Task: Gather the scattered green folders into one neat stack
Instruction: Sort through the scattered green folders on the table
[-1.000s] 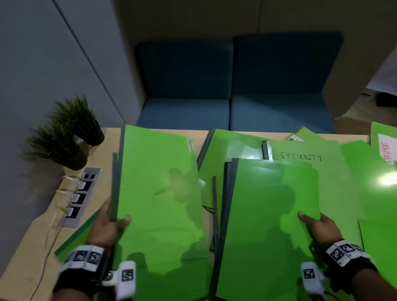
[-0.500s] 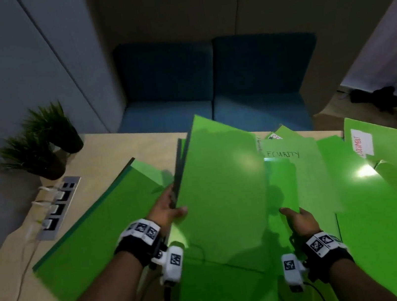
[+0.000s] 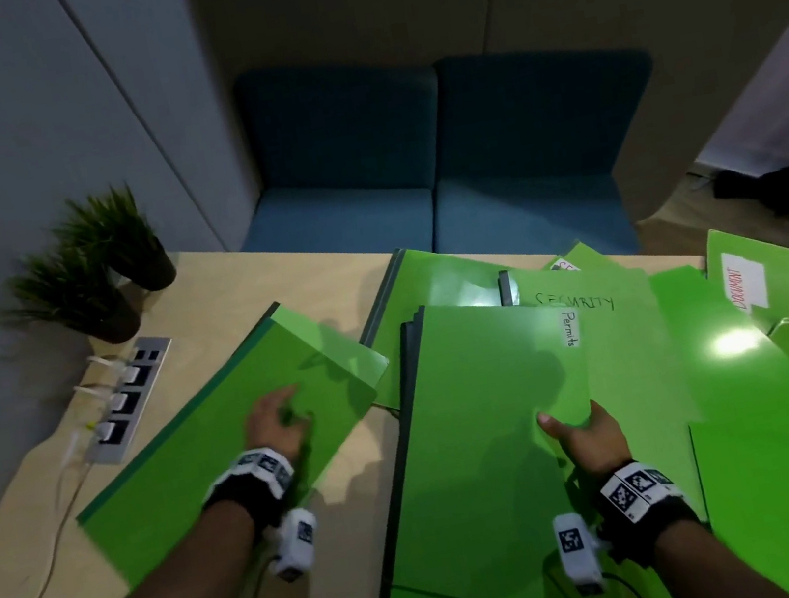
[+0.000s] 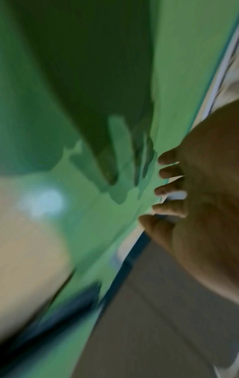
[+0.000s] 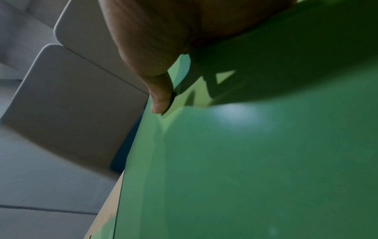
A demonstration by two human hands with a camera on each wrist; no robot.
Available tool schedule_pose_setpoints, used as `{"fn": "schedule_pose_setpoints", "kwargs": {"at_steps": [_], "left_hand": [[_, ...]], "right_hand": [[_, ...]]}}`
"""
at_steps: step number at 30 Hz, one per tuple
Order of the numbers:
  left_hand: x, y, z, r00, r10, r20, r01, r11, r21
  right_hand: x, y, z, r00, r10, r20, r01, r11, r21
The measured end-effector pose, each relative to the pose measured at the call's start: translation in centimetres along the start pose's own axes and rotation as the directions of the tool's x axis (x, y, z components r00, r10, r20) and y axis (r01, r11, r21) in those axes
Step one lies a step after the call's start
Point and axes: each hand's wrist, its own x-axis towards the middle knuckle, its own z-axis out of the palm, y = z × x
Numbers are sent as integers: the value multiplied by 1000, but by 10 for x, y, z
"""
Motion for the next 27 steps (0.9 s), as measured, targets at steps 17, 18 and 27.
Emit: {"fn": "schedule_pose_setpoints", "kwargs": {"at_steps": [17, 18, 27], "left_hand": [[34, -113, -84, 928, -348, -133, 366, 784, 501], [38, -113, -84, 929, -343, -141, 368, 798, 478], [43, -90, -78, 887, -461, 14, 395, 774, 495]], "right_hand": [[9, 11, 6, 999, 38, -39, -43, 992, -118], [12, 11, 7, 997, 56, -47, -61, 993, -104], [15, 13, 7, 996, 57, -63, -63, 993, -103]]}}
